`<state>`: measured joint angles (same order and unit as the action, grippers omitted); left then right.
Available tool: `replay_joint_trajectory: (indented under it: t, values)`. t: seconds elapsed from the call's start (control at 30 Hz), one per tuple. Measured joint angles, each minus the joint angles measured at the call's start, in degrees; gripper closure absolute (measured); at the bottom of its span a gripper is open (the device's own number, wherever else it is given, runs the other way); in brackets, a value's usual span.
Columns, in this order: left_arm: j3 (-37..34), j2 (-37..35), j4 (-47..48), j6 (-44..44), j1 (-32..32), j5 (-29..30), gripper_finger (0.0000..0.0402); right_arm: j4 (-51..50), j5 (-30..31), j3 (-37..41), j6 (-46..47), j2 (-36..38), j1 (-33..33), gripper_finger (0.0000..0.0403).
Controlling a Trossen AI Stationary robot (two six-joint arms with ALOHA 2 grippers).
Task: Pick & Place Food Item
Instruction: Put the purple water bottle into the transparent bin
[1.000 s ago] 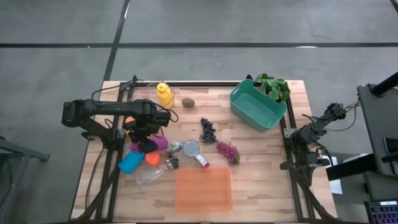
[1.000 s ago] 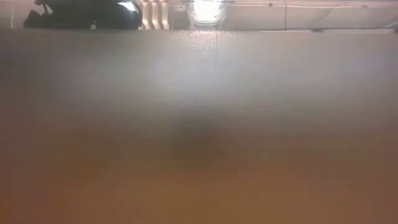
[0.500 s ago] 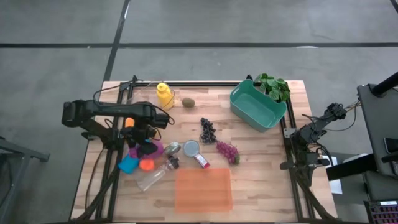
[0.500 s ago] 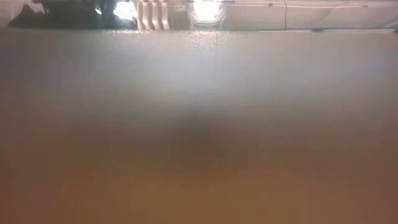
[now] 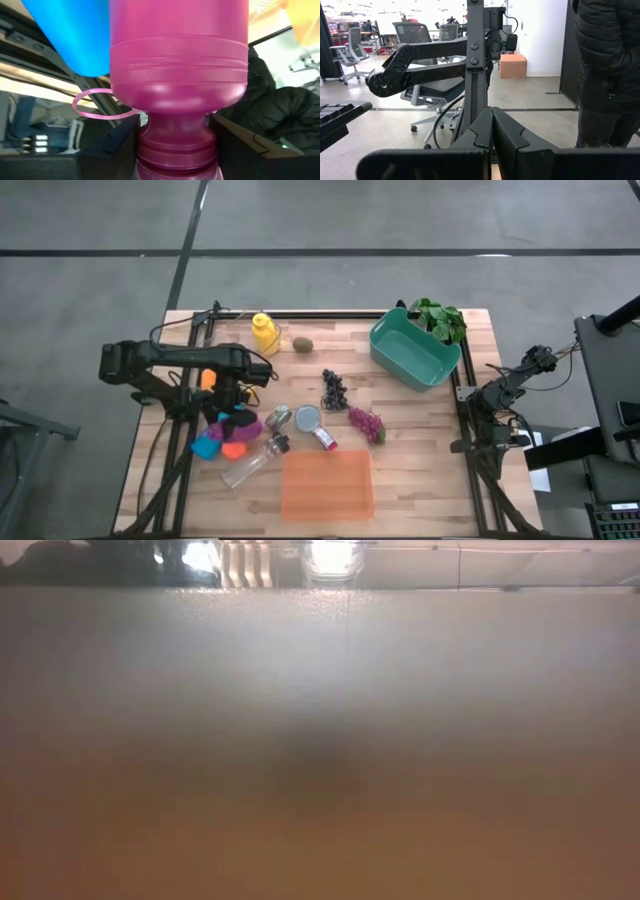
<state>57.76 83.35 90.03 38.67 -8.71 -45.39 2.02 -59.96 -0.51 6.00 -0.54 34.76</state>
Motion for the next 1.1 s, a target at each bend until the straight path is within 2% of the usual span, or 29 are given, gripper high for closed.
replay_joint_trajectory:
  t: [0.33,0.6,0.7,0.87,1.1]
  values:
    - [0.0,0.0,0.0,10.5,0.0,-3.1,0.0187,0.0,0.0,0.0,0.0,0.0,0.0,0.0395]
    - [-0.1,1.4,-4.2,8.1,0.0,-8.5,0.0187,0.0,0.0,0.0,0.0,0.0,0.0,0.0395]
    - [-1.7,1.2,-4.4,8.3,0.0,-9.6,0.0187,0.0,0.0,0.0,0.0,0.0,0.0,0.0395]
    - [-5.8,1.2,-4.7,8.2,0.0,-15.4,0.0187,0.0,0.0,0.0,0.0,0.0,0.0,0.0395]
    - [-7.9,1.2,-5.3,7.5,-0.1,-16.7,0.0187,0.0,0.0,0.0,0.0,0.0,0.0,0.0395]
